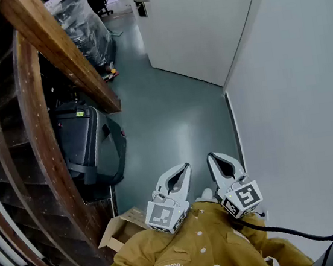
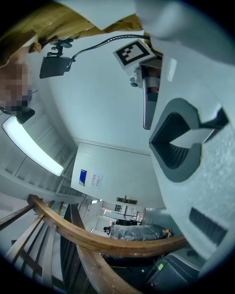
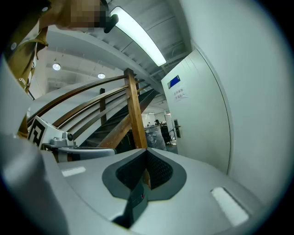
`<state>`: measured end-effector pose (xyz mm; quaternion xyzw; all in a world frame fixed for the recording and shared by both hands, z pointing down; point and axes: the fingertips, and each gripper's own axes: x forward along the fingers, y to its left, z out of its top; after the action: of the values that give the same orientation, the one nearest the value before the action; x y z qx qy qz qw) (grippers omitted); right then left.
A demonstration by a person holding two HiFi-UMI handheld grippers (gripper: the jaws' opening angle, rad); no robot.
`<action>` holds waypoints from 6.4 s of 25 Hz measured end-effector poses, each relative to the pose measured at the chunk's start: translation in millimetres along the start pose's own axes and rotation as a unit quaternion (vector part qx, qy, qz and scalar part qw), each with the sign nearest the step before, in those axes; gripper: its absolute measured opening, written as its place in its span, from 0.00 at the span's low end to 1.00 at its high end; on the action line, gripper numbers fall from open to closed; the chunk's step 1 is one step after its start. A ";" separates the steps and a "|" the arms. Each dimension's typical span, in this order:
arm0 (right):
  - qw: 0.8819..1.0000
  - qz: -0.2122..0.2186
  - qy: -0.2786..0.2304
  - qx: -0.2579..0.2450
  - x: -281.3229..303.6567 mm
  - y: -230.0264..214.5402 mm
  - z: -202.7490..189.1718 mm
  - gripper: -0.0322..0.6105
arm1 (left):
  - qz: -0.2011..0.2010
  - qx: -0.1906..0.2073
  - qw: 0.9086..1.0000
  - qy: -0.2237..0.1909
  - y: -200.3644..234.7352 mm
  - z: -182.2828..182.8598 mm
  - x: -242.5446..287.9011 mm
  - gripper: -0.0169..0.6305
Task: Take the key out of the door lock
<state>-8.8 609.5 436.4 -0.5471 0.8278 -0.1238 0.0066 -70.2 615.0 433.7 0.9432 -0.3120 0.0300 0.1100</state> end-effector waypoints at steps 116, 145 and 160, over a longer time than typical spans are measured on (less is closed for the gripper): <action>0.862 0.104 0.346 -0.356 1005.2 -509.4 134.7 0.25 | -0.051 -0.590 0.797 -0.124 903.8 94.8 796.2 0.06; 0.995 0.030 -0.002 -0.097 892.0 -471.9 249.0 0.06 | 0.086 0.029 0.995 -0.029 747.2 250.7 651.3 0.06; 0.999 -0.002 -0.020 -0.051 863.1 -488.6 240.9 0.06 | 0.060 0.039 0.997 0.016 727.8 234.3 661.9 0.06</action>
<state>121.9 -402.6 414.1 -0.5504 0.8319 -0.0709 -0.0048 25.6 -391.8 425.7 0.9256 -0.3652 0.0636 0.0761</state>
